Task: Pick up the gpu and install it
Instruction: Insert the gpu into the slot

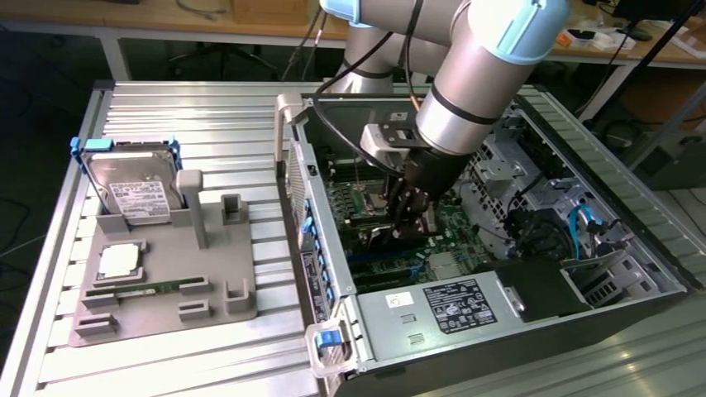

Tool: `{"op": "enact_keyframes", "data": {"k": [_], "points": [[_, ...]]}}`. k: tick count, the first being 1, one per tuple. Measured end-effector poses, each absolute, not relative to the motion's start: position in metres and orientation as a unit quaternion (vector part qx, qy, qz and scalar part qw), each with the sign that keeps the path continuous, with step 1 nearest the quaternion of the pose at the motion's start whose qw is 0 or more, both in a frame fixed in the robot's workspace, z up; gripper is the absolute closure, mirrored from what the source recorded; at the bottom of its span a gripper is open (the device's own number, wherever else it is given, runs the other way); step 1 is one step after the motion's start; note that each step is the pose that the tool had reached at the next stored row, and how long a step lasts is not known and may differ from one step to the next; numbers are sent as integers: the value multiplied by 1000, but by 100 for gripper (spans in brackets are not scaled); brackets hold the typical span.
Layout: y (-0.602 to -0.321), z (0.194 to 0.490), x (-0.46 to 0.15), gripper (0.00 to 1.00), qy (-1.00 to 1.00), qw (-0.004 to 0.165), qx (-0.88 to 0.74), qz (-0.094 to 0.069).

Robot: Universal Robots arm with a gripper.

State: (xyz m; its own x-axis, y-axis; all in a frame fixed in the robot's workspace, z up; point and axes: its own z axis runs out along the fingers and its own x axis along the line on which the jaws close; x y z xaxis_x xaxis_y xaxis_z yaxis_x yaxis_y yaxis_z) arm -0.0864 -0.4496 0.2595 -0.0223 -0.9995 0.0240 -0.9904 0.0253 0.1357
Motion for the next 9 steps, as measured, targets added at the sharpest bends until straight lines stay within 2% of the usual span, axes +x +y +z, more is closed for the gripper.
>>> {"op": "enact_keyframes", "data": {"k": [9], "points": [[-450, 255, -86, 73, -714, 57, 697, -40]]}}
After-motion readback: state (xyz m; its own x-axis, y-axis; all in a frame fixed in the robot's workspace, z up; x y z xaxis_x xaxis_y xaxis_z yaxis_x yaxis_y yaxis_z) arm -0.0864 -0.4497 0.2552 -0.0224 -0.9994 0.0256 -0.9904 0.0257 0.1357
